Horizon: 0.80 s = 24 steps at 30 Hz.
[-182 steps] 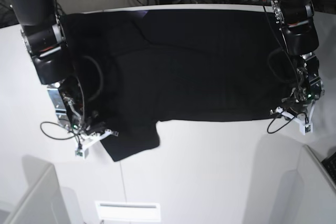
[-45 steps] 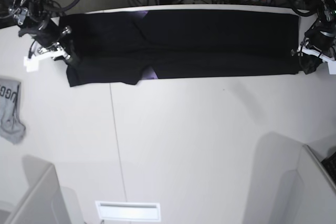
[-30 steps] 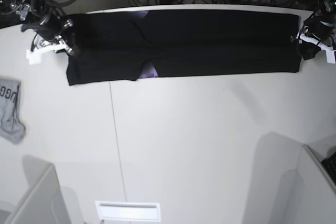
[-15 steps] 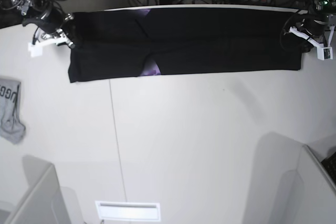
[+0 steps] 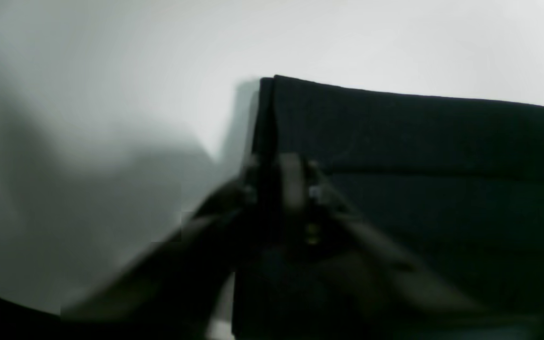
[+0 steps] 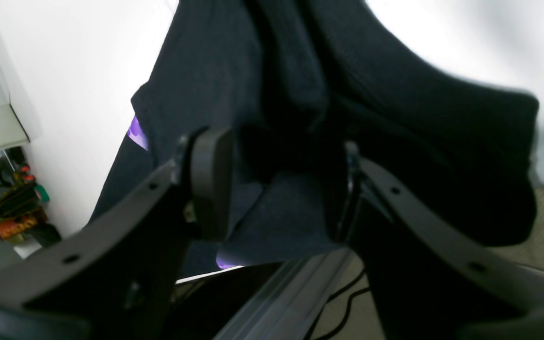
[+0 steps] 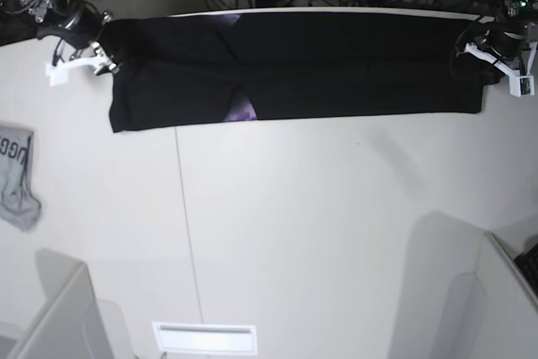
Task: Fold the T-shirt properly
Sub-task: 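Lay the folded edge down and hold both grippers at the corners, then release the strip ends and reposition both grippers at the strip's ends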
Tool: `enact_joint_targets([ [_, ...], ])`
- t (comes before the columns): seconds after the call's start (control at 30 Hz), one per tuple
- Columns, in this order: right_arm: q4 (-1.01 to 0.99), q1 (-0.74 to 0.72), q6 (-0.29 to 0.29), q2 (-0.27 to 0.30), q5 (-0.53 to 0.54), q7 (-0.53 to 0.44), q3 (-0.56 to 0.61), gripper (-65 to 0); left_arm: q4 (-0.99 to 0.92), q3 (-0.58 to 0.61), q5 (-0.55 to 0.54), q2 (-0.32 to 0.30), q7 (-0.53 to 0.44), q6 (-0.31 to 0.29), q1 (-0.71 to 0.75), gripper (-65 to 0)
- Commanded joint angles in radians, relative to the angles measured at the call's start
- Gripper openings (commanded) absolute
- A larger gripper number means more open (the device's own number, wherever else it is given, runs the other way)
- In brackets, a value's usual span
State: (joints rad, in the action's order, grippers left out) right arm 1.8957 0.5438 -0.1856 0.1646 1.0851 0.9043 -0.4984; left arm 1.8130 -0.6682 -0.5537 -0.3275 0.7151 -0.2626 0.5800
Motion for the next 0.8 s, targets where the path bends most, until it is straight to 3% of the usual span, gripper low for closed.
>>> enact_joint_targets([
  [0.0, 0.020, 0.002, 0.005, 0.014, 0.011, -0.026, -0.016, -38.9, 0.023, -0.026, -0.006, -0.019, -0.022, 0.003, 0.004, -45.4],
  [0.17, 0.071, -0.004, 0.008, 0.022, 0.011, -0.063, -0.013, -45.2, 0.092, -0.077, -0.009, -0.009, -0.022, 0.003, 0.002, -28.0],
  [0.27, 0.100, -0.021, 0.013, 0.020, 0.011, -0.063, 0.005, -51.6, 0.130, -0.074, -0.009, 0.017, -0.022, 0.003, 0.002, -25.3],
  [0.3, 0.101, -0.031, 0.022, 0.023, 0.011, -0.063, 0.030, -55.5, 0.132, -0.069, -0.009, 0.023, -0.022, 0.003, -0.004, -27.0],
  [0.37, 0.090, -0.044, 0.061, 0.043, 0.011, -0.063, 0.082, -65.0, 0.116, -0.058, -0.004, 0.047, -0.022, 0.003, -0.028, -37.0],
  [0.47, 0.040, -0.072, 0.080, 0.046, 0.013, -0.064, 0.143, -65.0, 0.084, -0.038, -0.001, 0.075, -0.022, 0.003, -0.038, -65.0],
  [0.77, -0.140, -0.097, 0.080, 0.053, -0.016, -0.073, 0.171, -65.0, -0.100, 0.003, -0.001, 0.077, -0.027, 0.004, -0.079, -65.0],
])
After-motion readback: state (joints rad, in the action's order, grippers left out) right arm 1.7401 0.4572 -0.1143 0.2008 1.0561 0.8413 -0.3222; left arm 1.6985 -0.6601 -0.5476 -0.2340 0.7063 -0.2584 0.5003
